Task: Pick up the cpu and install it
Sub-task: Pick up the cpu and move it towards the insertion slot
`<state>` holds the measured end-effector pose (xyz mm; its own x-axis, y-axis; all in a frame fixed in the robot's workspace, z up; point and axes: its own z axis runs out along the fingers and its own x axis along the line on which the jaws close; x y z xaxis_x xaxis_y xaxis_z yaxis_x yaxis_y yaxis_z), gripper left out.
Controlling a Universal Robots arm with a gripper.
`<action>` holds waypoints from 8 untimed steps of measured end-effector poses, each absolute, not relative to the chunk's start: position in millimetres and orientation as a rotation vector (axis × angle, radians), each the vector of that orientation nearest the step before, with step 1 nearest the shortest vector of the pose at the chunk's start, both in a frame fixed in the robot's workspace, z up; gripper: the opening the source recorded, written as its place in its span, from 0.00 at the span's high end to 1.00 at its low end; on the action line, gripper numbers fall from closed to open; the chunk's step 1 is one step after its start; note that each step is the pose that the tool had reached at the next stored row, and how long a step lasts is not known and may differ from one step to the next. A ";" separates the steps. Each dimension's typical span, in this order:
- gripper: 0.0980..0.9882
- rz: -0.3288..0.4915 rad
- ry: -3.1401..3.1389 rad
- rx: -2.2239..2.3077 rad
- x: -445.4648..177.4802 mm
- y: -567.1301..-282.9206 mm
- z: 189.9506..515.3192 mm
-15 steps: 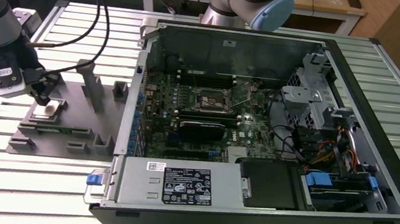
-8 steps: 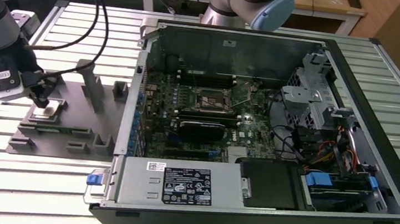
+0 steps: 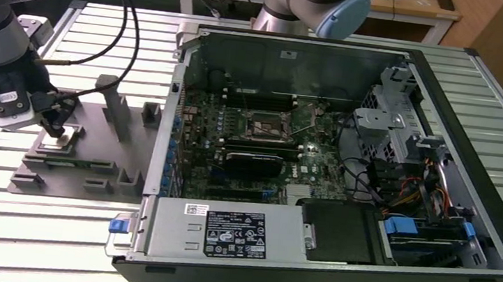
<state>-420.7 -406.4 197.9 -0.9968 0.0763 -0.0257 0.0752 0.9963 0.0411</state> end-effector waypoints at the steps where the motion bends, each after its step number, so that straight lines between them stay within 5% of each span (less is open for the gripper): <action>1: 0.99 0.062 3.112 0.118 -420.7 -406.5 198.0; 5: 0.98 0.062 3.112 0.118 -420.6 -406.6 197.9; 8: 0.85 0.062 3.112 0.118 -420.6 -406.7 197.9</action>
<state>-420.6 -406.7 197.9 -0.9968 0.0761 -0.0257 0.0751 0.9963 0.0407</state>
